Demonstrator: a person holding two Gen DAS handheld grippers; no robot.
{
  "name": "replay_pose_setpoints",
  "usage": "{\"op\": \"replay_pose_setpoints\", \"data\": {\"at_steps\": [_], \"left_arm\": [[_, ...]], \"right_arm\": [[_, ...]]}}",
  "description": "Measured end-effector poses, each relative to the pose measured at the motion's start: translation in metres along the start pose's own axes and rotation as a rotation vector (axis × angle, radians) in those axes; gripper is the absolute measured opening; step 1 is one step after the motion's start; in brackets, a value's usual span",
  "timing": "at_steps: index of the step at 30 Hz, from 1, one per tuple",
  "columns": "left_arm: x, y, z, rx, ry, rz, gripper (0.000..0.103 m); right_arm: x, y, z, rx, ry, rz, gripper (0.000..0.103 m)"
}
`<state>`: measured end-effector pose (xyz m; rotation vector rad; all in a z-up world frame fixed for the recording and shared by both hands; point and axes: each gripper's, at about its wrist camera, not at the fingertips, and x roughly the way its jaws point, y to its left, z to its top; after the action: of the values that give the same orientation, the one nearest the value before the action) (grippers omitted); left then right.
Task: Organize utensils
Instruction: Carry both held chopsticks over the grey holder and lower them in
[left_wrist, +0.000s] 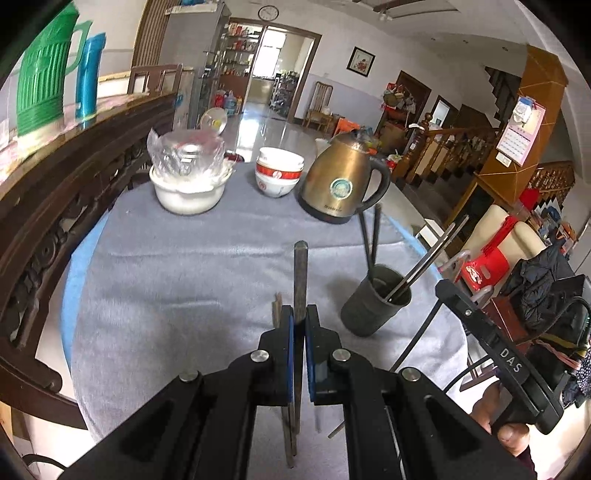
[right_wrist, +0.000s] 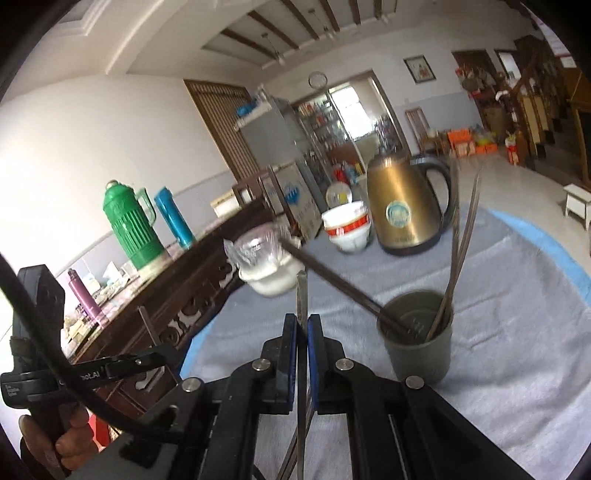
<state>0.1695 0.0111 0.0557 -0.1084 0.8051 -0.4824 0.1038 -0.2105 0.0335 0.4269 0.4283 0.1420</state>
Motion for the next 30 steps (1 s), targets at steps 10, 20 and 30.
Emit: {"op": "replay_pose_setpoints", "data": {"at_steps": [10, 20, 30], "left_arm": [[-0.004, -0.050, 0.040, 0.093, -0.072, -0.034, 0.006], [-0.010, -0.114, 0.103, 0.173, -0.164, -0.098, 0.006], [0.016, -0.150, 0.126, 0.175, -0.219, -0.101, 0.006]], "right_arm": [[-0.033, -0.013, 0.050, -0.023, -0.146, -0.044, 0.006], [-0.048, -0.019, 0.116, -0.052, -0.278, -0.122, 0.006], [-0.030, -0.023, 0.141, -0.129, -0.366, -0.249, 0.006]]}}
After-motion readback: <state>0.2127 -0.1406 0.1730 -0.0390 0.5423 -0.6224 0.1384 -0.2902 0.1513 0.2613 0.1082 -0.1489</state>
